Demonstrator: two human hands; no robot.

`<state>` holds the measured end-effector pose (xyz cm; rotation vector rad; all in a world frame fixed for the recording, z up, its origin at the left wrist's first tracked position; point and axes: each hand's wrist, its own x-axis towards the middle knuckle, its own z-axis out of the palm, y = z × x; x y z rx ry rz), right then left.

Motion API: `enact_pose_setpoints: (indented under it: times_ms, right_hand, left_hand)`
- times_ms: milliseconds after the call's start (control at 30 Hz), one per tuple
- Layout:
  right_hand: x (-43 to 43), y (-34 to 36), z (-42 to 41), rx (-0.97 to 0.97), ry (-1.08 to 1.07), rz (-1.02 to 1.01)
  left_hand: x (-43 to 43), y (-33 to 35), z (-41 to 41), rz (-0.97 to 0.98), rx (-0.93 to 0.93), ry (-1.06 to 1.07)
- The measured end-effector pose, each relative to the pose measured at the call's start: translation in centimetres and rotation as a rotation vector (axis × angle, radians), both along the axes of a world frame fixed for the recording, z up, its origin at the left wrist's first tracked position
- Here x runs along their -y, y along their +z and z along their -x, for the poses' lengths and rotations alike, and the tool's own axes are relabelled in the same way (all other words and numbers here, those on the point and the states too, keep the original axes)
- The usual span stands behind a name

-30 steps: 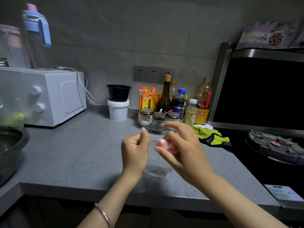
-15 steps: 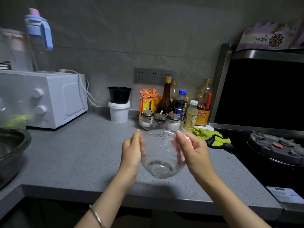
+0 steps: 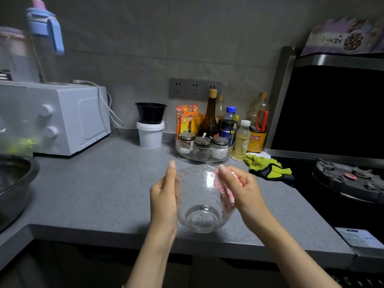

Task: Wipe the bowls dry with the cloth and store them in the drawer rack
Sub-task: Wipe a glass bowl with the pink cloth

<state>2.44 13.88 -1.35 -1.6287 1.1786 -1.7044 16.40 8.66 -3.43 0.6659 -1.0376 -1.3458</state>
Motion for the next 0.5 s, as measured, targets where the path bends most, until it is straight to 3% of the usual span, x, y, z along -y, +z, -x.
enact_pose_setpoints:
  times_ms: [67, 233, 333, 500]
  right_hand:
    - [-0.2, -0.3, 0.3, 0.001, 0.005, -0.04]
    - [-1.2, 0.2, 0.2, -0.16, 0.07, -0.122]
    - [-1.8, 0.2, -0.3, -0.119, 0.058, -0.089]
    - [-2.1, -1.4, -0.4, 0.098, -0.02, -0.106]
  left_hand:
    - [-0.4, -0.4, -0.3, 0.035, 0.084, 0.016]
    - [-2.3, -0.1, -0.9, 0.346, 0.371, -0.037]
    - [-2.7, -0.4, -0.5, 0.302, 0.288, -0.062]
    - [-2.3, -2.2, -0.6, -0.064, -0.077, -0.105]
